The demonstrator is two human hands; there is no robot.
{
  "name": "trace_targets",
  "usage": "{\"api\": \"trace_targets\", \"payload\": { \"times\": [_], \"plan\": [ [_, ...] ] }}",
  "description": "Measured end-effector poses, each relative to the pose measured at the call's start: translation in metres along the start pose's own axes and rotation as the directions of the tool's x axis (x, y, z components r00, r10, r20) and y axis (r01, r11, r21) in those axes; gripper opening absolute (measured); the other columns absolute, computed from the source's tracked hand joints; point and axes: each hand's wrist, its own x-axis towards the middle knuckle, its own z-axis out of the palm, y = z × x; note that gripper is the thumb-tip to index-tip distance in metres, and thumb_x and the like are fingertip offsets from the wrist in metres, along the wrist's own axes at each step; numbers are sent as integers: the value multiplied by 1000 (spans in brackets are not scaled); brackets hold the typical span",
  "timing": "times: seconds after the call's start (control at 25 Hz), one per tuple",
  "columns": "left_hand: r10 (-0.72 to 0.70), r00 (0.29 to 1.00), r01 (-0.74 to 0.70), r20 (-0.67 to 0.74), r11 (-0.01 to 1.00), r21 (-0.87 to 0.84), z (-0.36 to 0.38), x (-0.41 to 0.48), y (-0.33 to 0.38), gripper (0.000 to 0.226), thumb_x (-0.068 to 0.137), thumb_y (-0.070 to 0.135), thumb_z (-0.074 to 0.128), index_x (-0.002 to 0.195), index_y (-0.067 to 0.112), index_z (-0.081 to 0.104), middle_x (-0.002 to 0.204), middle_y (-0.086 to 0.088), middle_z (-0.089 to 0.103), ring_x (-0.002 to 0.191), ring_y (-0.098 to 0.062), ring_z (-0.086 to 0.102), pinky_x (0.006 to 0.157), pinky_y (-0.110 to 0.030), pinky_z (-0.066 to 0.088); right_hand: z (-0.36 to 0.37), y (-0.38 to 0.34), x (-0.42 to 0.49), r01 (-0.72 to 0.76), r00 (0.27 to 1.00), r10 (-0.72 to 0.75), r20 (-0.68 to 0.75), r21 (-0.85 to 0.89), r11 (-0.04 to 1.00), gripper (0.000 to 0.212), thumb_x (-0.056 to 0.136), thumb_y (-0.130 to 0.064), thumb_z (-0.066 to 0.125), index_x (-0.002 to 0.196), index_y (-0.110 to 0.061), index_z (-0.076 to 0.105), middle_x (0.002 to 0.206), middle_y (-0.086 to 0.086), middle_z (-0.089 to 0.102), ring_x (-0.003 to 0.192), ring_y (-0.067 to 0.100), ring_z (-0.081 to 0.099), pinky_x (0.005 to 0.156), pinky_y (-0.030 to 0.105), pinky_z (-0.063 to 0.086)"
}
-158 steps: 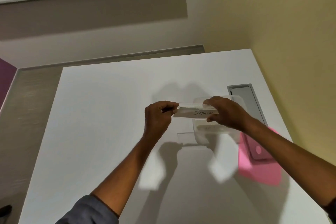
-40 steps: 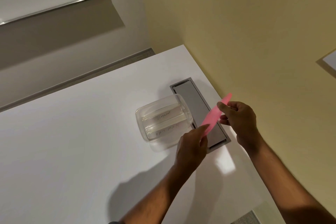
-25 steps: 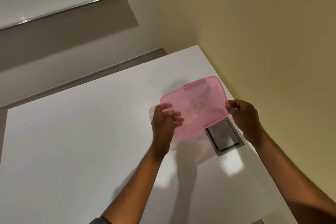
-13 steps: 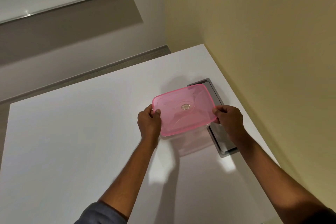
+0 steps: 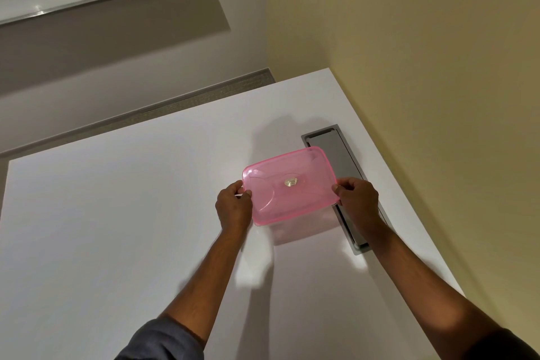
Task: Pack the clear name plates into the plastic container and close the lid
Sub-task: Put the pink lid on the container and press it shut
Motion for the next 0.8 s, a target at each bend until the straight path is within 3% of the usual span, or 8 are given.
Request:
{"api": "trace_targets", "payload": {
  "times": [0.28,0.44,0.56,0.68,0.8],
  "plan": [
    [-13,1000,14,25,1000,-15,2,4,-11,38,94,7,69,129,17,79,113,1,79,108,-25,73,93,-29,51,2,2,1,1,1000,-1,15,-18,1000,21,92,-11,77,113,-5,80,100,11,81,91,31,77,93,51,63],
    [-18,999,18,27,1000,-1,3,-1,-11,37,98,12,68,135,15,73,115,-5,77,107,-28,73,100,-40,59,1,1,1,2,1000,-2,19,-4,1000,18,92,-11,78,109,-6,81,98,10,81,91,30,77,92,51,63],
    [-162,982,166,98,986,-31,6,-11,-18,31,102,24,66,133,19,69,112,-2,75,102,-28,74,94,-46,65,-1,3,1,-32,999,32,35,12,999,8,93,-15,78,96,-8,81,85,9,79,82,28,76,89,52,64],
    [-274,952,289,137,952,-104,7,-19,-30,15,102,24,71,117,25,67,105,-1,76,82,-24,76,79,-40,68,-4,10,-1,-102,993,97,63,78,992,19,94,-20,78,80,-8,78,72,14,76,65,24,71,82,55,65],
    [-330,933,352,141,918,-181,5,-19,-39,18,100,14,77,113,22,68,101,-7,77,74,-24,78,84,-46,70,-5,11,-1,-150,986,138,90,146,978,17,95,-18,78,79,-11,78,73,13,76,64,24,72,81,55,66]
  ]
}}
